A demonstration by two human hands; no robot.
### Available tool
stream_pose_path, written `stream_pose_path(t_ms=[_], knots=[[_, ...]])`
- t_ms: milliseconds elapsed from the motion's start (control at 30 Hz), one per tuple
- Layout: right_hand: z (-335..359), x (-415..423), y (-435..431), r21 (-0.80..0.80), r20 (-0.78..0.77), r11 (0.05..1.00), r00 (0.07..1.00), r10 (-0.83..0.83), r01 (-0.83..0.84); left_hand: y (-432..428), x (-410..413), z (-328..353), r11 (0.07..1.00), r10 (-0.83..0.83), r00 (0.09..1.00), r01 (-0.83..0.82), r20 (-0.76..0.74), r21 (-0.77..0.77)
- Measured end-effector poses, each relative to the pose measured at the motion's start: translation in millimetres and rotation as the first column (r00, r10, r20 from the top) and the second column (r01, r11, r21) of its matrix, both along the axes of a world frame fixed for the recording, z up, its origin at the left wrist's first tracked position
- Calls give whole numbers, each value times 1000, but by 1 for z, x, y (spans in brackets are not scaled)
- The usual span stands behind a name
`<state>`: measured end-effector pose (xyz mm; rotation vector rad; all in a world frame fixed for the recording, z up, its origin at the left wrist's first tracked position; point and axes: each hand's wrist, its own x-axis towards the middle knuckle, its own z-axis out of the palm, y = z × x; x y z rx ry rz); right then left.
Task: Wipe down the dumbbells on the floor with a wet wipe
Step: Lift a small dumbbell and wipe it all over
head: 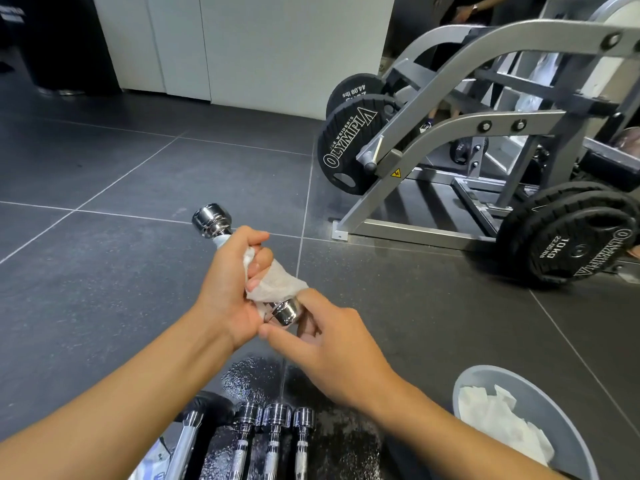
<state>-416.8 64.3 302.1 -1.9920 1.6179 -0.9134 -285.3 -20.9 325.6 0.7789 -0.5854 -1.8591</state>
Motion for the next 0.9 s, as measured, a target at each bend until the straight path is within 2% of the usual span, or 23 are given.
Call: stream_pose_path(t_ms=[33,100,167,200,233,300,367,433,467,533,567,633,700,767,800,833,867,900], knots=[[3,1,0,151,280,985,959,36,-82,1,1,2,1000,-12,1000,11,-6,-14],[7,3,2,384,671,882,738,-65,-272,1,2,8,998,-45,998,43,-52,-41],[8,5,2,469,844,725,497,-200,-505,0,0,13,996,-62,994,56,-90,-66],[7,5,1,460,872,678,438,-220,-574,0,0,15,996,-62,992,54,-106,-71],[7,5,1,444,884,661,417,-212,-605,0,-1,15,996,-57,992,49,-117,-69],[10,2,-1,441,865,692,477,-157,-572,-2,0,15,998,-42,990,36,-132,-47],[14,-1,-5,424,719,826,693,-56,-373,-5,1,13,1000,-11,988,10,-156,-11],[9,-3,-8,229,396,966,918,17,-117,-10,3,10,999,44,984,-40,-175,27],[4,-4,-8,94,190,995,982,9,-28,-13,5,7,997,69,981,-62,-180,46],[-3,-3,-6,-156,-165,987,984,-64,38,-18,8,3,993,101,978,-87,-185,79],[-4,-3,-6,-263,-269,965,958,-99,26,-19,9,1,991,110,977,-93,-185,97],[-2,-3,-8,-441,-388,896,911,-141,-49,-22,12,-1,987,122,974,-98,-189,130],[0,-7,-14,-539,-486,827,860,-152,-158,-22,15,0,983,131,970,-101,-204,151],[3,-9,-15,-507,-481,851,865,-147,-137,-21,14,3,984,124,969,-93,-214,149],[4,-6,-13,-436,-385,898,915,-122,-63,-20,14,4,988,106,968,-77,-227,134],[6,-4,-11,-296,-199,955,978,-63,1,-19,13,7,992,79,965,-52,-251,112],[6,-1,-9,-91,100,996,995,7,3,-18,13,9,996,48,958,-26,-281,83],[7,1,-8,108,415,991,910,26,-78,-17,13,11,999,20,949,-4,-315,52]])
